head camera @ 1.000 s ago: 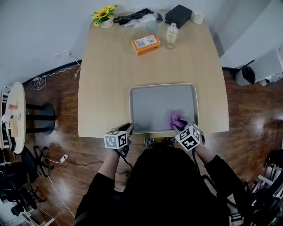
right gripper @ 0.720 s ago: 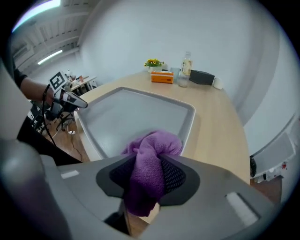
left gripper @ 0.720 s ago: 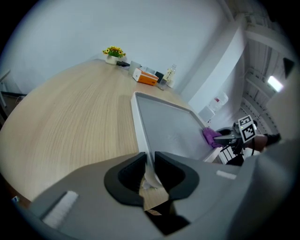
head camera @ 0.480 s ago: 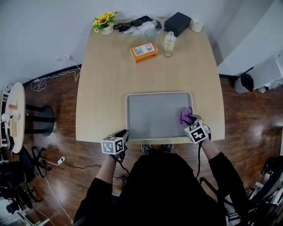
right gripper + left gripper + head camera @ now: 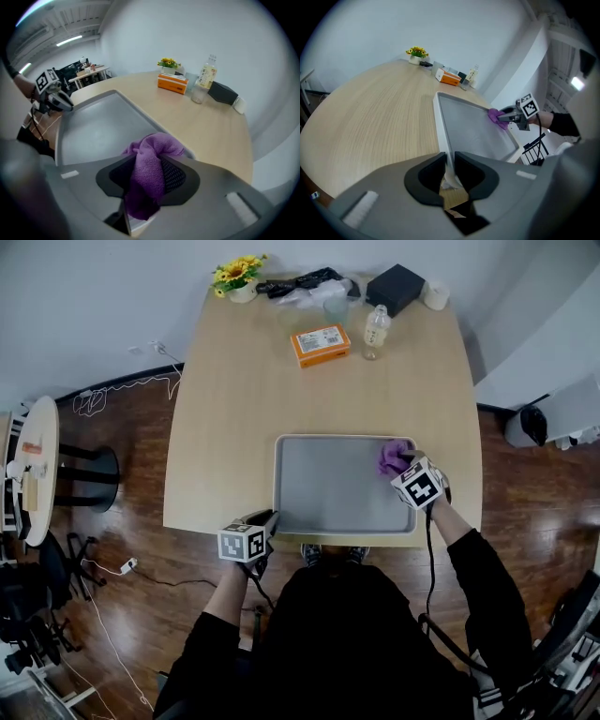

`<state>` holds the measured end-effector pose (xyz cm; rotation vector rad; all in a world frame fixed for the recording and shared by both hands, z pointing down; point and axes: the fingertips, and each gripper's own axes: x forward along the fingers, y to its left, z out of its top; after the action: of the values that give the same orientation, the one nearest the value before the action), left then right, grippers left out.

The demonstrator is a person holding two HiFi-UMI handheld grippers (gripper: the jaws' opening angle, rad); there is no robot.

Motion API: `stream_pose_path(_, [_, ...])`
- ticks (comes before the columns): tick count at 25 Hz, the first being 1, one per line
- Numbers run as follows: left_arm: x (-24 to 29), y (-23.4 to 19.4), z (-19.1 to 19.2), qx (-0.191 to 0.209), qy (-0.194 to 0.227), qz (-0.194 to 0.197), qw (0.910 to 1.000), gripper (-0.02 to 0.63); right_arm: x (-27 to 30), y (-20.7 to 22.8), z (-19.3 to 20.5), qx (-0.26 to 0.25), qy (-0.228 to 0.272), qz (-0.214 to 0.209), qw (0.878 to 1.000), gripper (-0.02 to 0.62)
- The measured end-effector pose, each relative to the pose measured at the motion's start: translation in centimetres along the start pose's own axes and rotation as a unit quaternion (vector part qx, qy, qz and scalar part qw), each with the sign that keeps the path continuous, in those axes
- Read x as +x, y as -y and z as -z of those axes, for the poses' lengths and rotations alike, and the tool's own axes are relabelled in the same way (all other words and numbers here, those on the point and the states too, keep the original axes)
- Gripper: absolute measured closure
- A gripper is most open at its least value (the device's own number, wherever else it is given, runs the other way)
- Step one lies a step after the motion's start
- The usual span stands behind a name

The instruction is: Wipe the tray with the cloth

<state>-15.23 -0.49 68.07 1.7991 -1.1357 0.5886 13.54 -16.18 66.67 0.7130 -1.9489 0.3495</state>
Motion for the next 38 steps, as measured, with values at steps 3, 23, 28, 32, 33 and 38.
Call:
stream_pose_path(3, [-0.1, -0.1, 0.0, -0.003, 0.002, 0.000, 1.0000, 0.561, -1.6, -7.3, 2.4, -0.033, 0.002, -0.060, 0.998, 0.463])
stream_pose_path(23, [0.0, 0.2, -0.2, -0.001, 0.000, -0.001, 1.0000, 0.560, 1.1, -8.0, -1.8, -0.181, 0.029, -0.151, 0.971, 0.465])
stream_pose_path(28, [0.1, 0.3, -0.4, 0.004, -0.004, -0.003, 1.0000, 0.560, 3.3, -2.2, -6.1, -0.131, 0.021, -0.085, 0.988, 0.463])
stream_pose_path(32, [0.1, 0.0, -0.1, 0.002, 0.000, -0.006, 1.0000, 0.560, 2.9, -3.4, -5.8, -0.054, 0.018, -0.042, 0.998, 0.463])
stream_pose_path(33, [0.0, 0.1, -0.1, 0.001, 0.002, -0.005, 1.0000, 0.559, 2.5, -5.0, -5.3, -0.060, 0.021, -0.048, 0.997, 0.463])
stream_pose_path(38, [0.0, 0.0, 0.0, -0.002, 0.005, 0.000, 1.0000, 0.558, -0.6, -17.5, -0.4, -0.123, 0.016, -0.157, 0.980, 0.463])
